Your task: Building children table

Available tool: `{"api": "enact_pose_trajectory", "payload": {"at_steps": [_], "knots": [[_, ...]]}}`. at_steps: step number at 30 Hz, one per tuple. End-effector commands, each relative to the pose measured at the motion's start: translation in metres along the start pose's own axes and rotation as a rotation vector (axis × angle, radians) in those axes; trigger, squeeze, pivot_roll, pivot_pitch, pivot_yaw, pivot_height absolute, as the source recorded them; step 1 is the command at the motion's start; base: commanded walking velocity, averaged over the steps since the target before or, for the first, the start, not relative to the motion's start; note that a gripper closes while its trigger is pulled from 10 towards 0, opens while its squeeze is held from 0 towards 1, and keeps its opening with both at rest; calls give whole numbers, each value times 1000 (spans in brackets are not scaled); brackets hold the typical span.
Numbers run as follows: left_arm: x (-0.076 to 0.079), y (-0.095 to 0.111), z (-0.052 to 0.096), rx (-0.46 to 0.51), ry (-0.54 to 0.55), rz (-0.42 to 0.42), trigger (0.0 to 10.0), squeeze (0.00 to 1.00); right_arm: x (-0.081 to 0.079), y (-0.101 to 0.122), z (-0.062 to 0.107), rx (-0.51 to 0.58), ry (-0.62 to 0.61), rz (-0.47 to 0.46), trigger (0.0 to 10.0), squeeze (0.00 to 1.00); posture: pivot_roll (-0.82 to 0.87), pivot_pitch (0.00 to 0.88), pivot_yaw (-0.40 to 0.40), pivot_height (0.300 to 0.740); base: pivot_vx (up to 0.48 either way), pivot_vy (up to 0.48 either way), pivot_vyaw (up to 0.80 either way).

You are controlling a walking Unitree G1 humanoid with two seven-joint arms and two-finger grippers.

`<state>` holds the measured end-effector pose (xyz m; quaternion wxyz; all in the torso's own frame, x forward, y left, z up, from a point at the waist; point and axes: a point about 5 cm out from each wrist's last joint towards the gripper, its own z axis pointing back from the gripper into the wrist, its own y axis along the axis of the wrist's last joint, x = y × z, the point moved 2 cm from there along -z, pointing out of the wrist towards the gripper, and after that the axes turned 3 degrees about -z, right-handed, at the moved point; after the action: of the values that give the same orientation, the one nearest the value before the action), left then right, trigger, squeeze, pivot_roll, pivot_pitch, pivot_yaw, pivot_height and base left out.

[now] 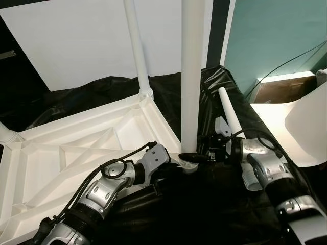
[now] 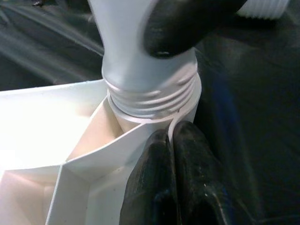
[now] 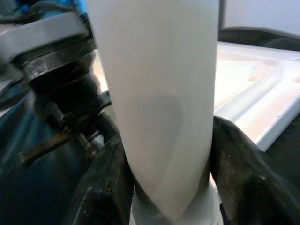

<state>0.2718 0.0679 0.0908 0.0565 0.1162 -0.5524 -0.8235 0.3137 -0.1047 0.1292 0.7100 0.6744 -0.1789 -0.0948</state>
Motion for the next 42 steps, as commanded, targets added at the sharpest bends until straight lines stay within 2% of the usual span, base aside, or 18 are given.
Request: {"api": "enact_pose_trajectory", "payload": {"at_steps": [1, 2, 3, 5, 6, 13, 15, 16, 18, 19, 24, 25, 30, 31, 36, 40, 42], "knots": [[28, -20, -2, -17, -212, 101, 10000, 0, 8, 6, -6, 117, -268, -26, 0, 0, -4, 0, 42, 740, 0, 0, 0], [29, -20, -3, -14, -209, 103, 10000, 0, 6, 5, -3, 177, -419, -34, 0, 0, -2, 0, 43, 740, 0, 0, 0], [29, -20, -3, -12, -208, 105, 10000, 0, 4, 4, 1, 208, -504, -37, 0, 0, -2, 0, 43, 740, 0, 0, 0], [30, -20, -3, -12, -209, 107, 10000, 0, 2, 3, 4, 213, -542, -41, 0, 0, -2, 0, 43, 740, 0, 0, 0], [31, -21, -2, -18, -214, 111, 10000, 0, 0, 1, 9, 216, -612, -36, 0, 0, -6, 0, 40, 740, 0, 0, 0], [31, -22, -2, -20, -208, 118, 10000, 0, -7, 2, 10, 204, -735, -31, 0, 0, -1, 0, 30, 740, 0, 0, 0], [31, -22, -3, -19, -209, 120, 10000, 0, -7, 1, 8, 190, -722, -31, 0, 0, -4, 0, 29, 740, 0, 0, 0], [32, -22, -3, -20, -211, 121, 10000, 0, -10, 2, 5, 191, -698, -25, 10000, 0, -4, 0, 29, 740, 0, 0, 0], [32, -22, -3, -20, -212, 122, 10000, 0, -12, 3, 2, 189, -669, -18, 10000, 0, -7, 0, 31, 740, 0, 0, 0], [32, -22, -3, -21, -213, 122, 10000, 0, -14, 5, 1, 199, -645, -15, 10000, 1000, -7, 0, 31, 740, 0, 0, 0], [31, -22, -3, -23, -213, 121, 10000, 0, -13, 2, -5, 145, -527, -17, 10000, 1000, -9, 0, 34, 740, 0, 0, 0], [30, -22, -3, -23, -212, 120, 10000, 0, -12, 2, -6, 130, -482, -4, 10000, 0, -9, 0, 35, 740, 0, 0, 0], [28, -21, -3, -26, -210, 115, 10000, 0, -4, 4, 0, 19, -217, 85, 10000, 0, -9, 0, 39, 740, 0, 0, 0], [28, -21, -3, -26, -210, 115, 10000, 0, -4, 4, 0, 19, -217, 85, 10000, 0, -9, 0, 39, 740, 0, 0, 0], [28, -22, -1, -31, -204, 115, 10000, 0, 8, 4, 16, -90, -60, 114, 10000, 0, -4, 0, 43, 740, 0, 0, 0], [28, -23, 1, -34, -203, 116, 10000, 0, 13, 5, 17, -126, -5, 126, 10000, 0, -1, 0, 42, 740, 0, 0, 0], [28, -23, 1, -34, -201, 117, 10000, 0, 17, 9, 14, -117, 4, 138, 7569, 0, 1, 0, 42, 740, 0, 0, 0]]}}
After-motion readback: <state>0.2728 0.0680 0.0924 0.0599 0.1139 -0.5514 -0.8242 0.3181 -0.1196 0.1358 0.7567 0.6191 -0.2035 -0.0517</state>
